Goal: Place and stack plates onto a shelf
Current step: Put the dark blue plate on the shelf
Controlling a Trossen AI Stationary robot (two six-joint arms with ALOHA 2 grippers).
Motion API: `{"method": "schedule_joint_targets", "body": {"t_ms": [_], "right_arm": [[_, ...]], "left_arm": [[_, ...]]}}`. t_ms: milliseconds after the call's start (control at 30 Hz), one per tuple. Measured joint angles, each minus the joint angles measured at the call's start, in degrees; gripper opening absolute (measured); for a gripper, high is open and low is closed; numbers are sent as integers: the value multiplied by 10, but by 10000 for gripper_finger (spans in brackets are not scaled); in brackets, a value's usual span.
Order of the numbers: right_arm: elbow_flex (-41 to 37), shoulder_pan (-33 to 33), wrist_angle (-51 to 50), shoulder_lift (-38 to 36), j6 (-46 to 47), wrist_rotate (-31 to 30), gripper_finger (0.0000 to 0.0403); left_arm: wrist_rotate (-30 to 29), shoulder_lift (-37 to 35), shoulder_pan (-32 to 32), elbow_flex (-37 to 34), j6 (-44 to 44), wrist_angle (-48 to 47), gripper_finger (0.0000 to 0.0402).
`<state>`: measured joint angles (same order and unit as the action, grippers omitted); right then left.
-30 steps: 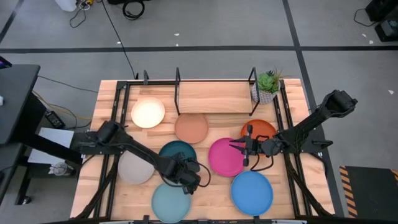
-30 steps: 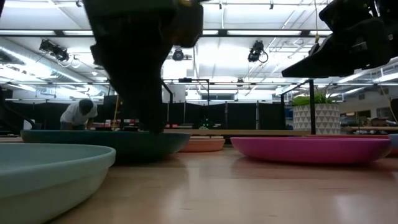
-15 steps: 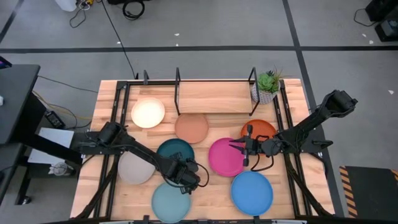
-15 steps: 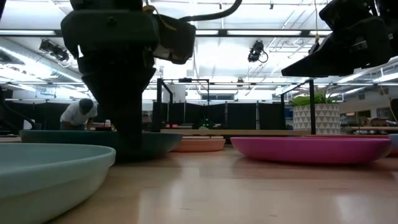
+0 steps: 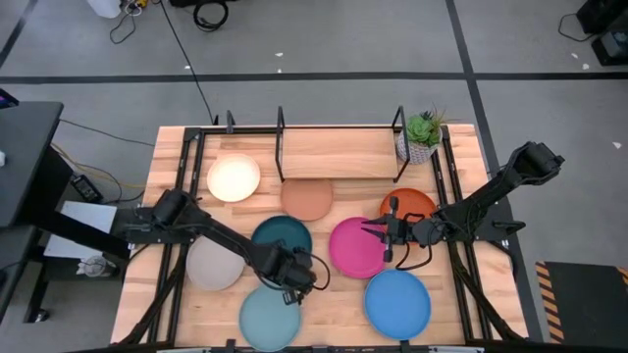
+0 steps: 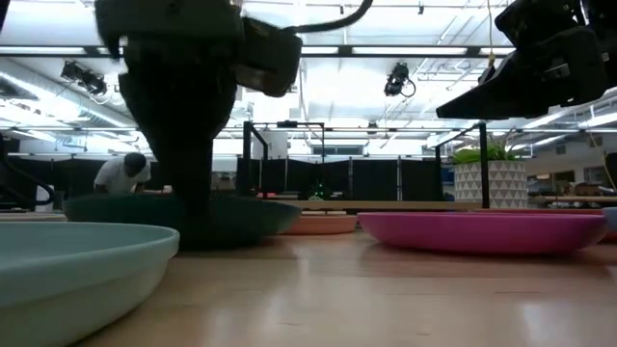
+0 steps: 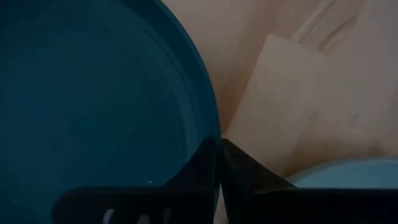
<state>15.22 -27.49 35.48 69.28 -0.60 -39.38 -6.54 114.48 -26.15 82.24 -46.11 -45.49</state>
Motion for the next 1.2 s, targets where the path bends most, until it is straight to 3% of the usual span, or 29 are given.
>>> {"method": "schedule_joint_targets", "body": {"t_ms": [167,267,500,667,900,1067,1200], "right_arm": [[0,0,0,0,0,0,75],[0,0,0,0,0,0,75],[0,0,6,0,4,5,75],[0,0,7,0,9,11,75],[-13,-3,20,0,23,30,75],[-28,-3,47,0,35,33,75],[-28,-5,44,0,39,49,75]], "left_arm": [[65,-42,6,1,-13,8,12],[63,-73,6,21,4,11,13],[-119,-113,25,89,150,16,13],[-198,-111,75,100,301,31,13],[-201,-109,160,99,469,42,14],[-135,-109,223,59,553,112,14],[-132,-107,269,30,593,154,14]]}}
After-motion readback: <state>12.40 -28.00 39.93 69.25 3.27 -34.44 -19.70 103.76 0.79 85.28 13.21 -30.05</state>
